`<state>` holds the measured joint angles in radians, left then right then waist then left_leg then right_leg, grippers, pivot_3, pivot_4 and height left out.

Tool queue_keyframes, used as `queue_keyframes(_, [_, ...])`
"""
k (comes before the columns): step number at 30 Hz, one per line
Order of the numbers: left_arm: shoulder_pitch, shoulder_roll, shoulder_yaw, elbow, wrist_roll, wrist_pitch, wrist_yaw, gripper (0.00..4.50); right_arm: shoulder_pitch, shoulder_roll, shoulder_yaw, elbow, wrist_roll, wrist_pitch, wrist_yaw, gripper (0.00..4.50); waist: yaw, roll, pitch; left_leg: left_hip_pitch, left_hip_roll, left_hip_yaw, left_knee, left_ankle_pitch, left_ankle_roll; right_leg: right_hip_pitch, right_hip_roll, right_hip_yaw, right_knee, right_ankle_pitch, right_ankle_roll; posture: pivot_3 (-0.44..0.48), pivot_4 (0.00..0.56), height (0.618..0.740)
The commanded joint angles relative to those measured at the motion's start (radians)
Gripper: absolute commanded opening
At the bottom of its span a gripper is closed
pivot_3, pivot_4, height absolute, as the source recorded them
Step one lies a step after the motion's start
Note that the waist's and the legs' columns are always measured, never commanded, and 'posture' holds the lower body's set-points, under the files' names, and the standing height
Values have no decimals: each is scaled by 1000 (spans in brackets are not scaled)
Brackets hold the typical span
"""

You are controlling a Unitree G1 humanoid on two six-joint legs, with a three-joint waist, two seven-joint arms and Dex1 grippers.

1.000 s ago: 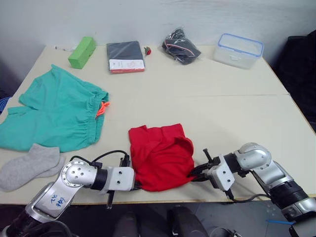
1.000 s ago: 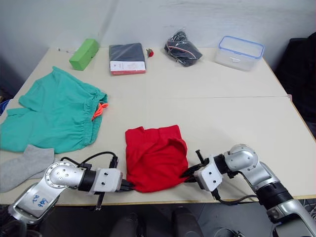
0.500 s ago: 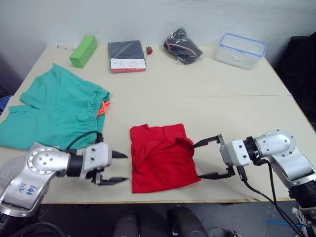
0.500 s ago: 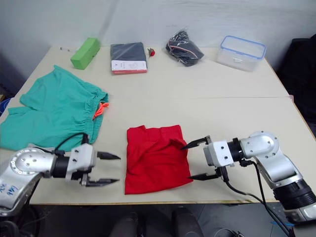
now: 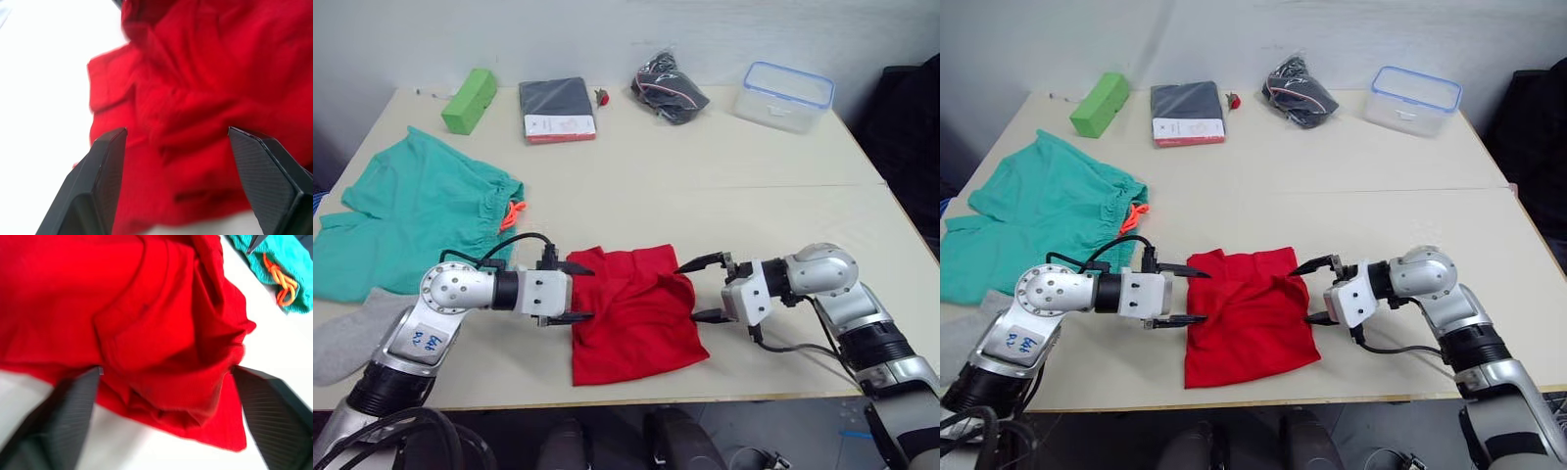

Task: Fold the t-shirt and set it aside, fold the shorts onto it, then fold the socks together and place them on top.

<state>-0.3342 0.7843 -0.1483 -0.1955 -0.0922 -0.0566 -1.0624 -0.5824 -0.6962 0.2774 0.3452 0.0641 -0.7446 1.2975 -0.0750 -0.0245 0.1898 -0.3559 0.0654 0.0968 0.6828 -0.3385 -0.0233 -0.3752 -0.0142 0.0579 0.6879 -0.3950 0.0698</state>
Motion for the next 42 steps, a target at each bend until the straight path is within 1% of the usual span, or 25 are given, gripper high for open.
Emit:
queue_keyframes(1, [19,7,2,-14,-18,-19,-22,2218,-7,1,-3,-25,58,3,18,2805,-5,0,0,0,0,0,0,0,0,0,0,0,0,0,0,0,150,740])
queue_keyframes(2, [21,6,3,-13,-19,-20,-25,1950,-4,1,-2,-29,68,12,24,2526,-7,0,0,0,0,0,0,0,0,0,0,0,0,0,0,0,150,740])
queue_keyframes(3, [23,5,5,-11,-20,-17,-27,1567,-4,2,-1,-35,80,23,32,2106,-8,0,0,0,0,0,0,0,0,0,0,0,0,0,0,0,150,740])
queue_keyframes(7, [28,0,14,-6,-31,4,-29,259,-17,12,-2,-37,114,72,55,681,-8,0,0,0,0,-1,0,0,0,0,0,0,1,0,0,0,150,740])
queue_keyframes(8, [30,-3,18,-5,-38,14,-27,0,-21,18,-3,-37,122,93,58,341,-8,0,0,0,0,-1,0,0,0,0,0,0,1,0,0,0,150,740])
queue_keyframes(9, [32,-7,22,-3,-45,26,-25,0,-26,23,-4,-36,131,115,63,36,-9,0,0,0,0,-1,0,0,0,0,0,0,1,0,0,0,150,740])
queue_keyframes(11, [27,-21,35,8,-76,76,-15,0,-36,37,-6,-38,152,189,72,36,-8,0,0,0,0,-1,0,0,0,0,0,0,1,0,0,0,150,740])
queue_keyframes(14, [-5,-64,78,34,-168,250,21,0,-65,73,-15,-46,198,411,68,36,-8,0,0,0,0,-1,0,0,-1,0,0,0,2,0,0,0,150,740])
queue_keyframes(16, [-18,-78,96,47,-193,305,36,0,-88,97,-24,-41,213,523,54,36,-9,0,0,0,0,-2,1,1,-1,0,0,-1,3,0,0,0,150,740])
queue_keyframes(18, [-14,-67,93,45,-183,294,21,0,-101,111,-28,-27,202,549,54,36,-9,0,0,0,0,-2,1,1,-1,0,0,-1,3,0,0,0,150,740])
queue_keyframes(21, [22,-14,69,1,-158,253,-38,0,-77,100,-21,-52,189,517,101,36,-10,0,0,0,0,-2,0,1,-1,-1,0,-1,1,0,0,0,150,740])
queue_keyframes(23, [32,17,57,-10,-132,200,-65,379,-52,90,-23,-78,188,504,117,0,-9,0,0,0,0,-2,-1,0,-1,-1,0,-1,1,0,0,0,150,740])
queue_keyframes(24, [33,37,48,-15,-110,139,-89,597,-46,89,-26,-84,186,503,116,0,-9,0,0,0,0,-2,-1,0,-1,-1,0,-1,1,0,0,0,150,740])
queue_keyframes(27, [34,69,27,-30,-59,-32,-132,1531,-36,90,-35,-87,173,496,106,0,-8,0,0,0,0,-2,0,0,-1,0,-1,-1,1,0,0,0,150,740])
queue_keyframes(29, [36,76,14,-42,-42,-113,-146,2171,-31,91,-38,-88,167,492,102,0,-8,0,0,0,-1,-1,0,1,-1,0,-1,-1,1,0,0,0,150,740])
queue_keyframes(33, [43,89,-22,-67,-30,-164,-188,3446,-19,91,-41,-103,162,496,95,0,-9,0,0,0,-1,-1,0,0,-1,0,-1,-1,1,0,0,0,150,740])
queue_keyframes(36, [43,94,-39,-42,-3,-190,-190,3446,-11,91,-43,-121,160,504,84,0,-10,0,0,0,0,-1,0,0,-1,0,0,-1,1,0,0,0,150,740])
queue_keyframes(40, [44,96,-39,-37,-3,-186,-191,3446,-4,85,-44,-134,160,506,80,0,-9,0,0,0,0,-1,0,0,-1,0,0,-1,1,0,0,0,150,740])
queue_keyframes(42, [41,86,-30,-30,-1,-188,-173,3446,-2,83,-45,-138,159,507,78,0,-8,0,0,0,0,-1,0,0,-1,0,0,-1,1,0,0,0,150,740])
